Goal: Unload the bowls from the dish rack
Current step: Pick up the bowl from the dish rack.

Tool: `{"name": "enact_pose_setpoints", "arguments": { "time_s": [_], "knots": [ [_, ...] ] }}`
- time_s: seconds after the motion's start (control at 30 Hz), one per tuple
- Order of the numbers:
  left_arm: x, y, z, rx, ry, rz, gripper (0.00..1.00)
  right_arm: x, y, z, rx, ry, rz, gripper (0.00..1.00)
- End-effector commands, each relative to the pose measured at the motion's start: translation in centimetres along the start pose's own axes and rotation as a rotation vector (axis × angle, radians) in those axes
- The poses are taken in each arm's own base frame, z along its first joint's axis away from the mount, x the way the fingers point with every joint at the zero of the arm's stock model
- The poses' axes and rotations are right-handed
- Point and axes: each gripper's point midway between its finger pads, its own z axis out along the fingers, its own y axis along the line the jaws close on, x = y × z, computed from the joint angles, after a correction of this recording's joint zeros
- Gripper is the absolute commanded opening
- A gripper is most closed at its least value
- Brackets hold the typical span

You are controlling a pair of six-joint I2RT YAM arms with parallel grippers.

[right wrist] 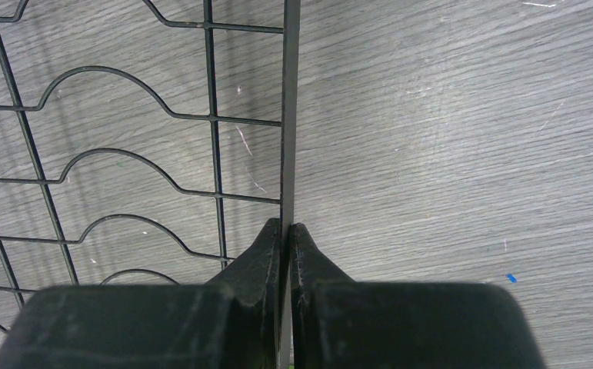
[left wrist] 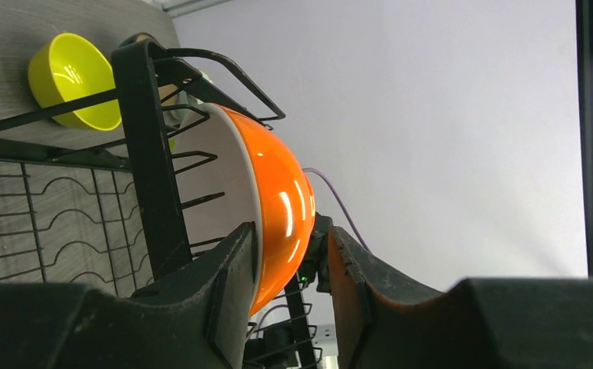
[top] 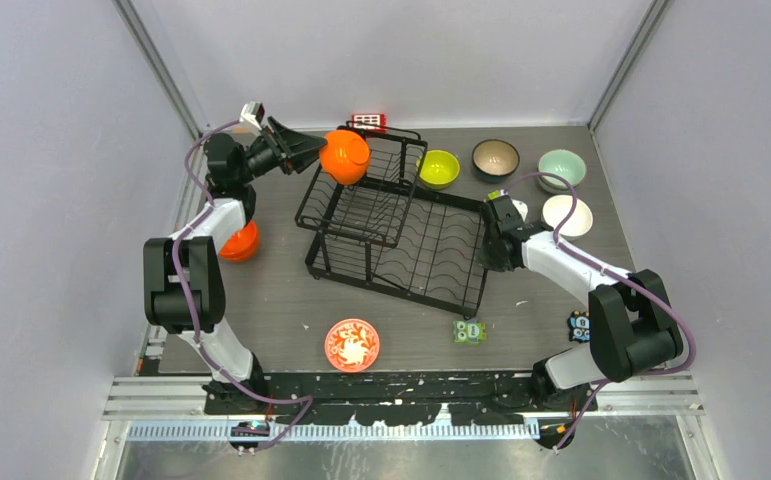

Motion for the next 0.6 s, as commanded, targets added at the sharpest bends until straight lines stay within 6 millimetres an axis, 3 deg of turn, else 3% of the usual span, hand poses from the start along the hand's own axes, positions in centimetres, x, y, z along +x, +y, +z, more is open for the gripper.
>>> {"name": "enact_pose_setpoints", "arguments": {
  "time_s": [0.0,0.4,0.47,0.57],
  "knots": [
    [0.8,-1.2,0.0,0.05,0.034,0.043,0.41,-3.5,3.5,-1.5,-0.16,-0.105,0.057,0.08],
    [0.7,-0.3,0.2,0.077,0.042,0.009,0.41,-3.5,3.5,-1.5,-0.166,-0.106,0.061,0.08],
    [1.9,-0.5,1.1,0.092,0.074,0.004,0.41,-3.5,3.5,-1.4,-0.165,-0.105,0.062,0.08],
    [1.9,-0.6,1.2,0.101,0.078,0.003,0.39,-3.6,3.6,-1.4,-0.167,-0.104,0.063,0.08]
  ]
}}
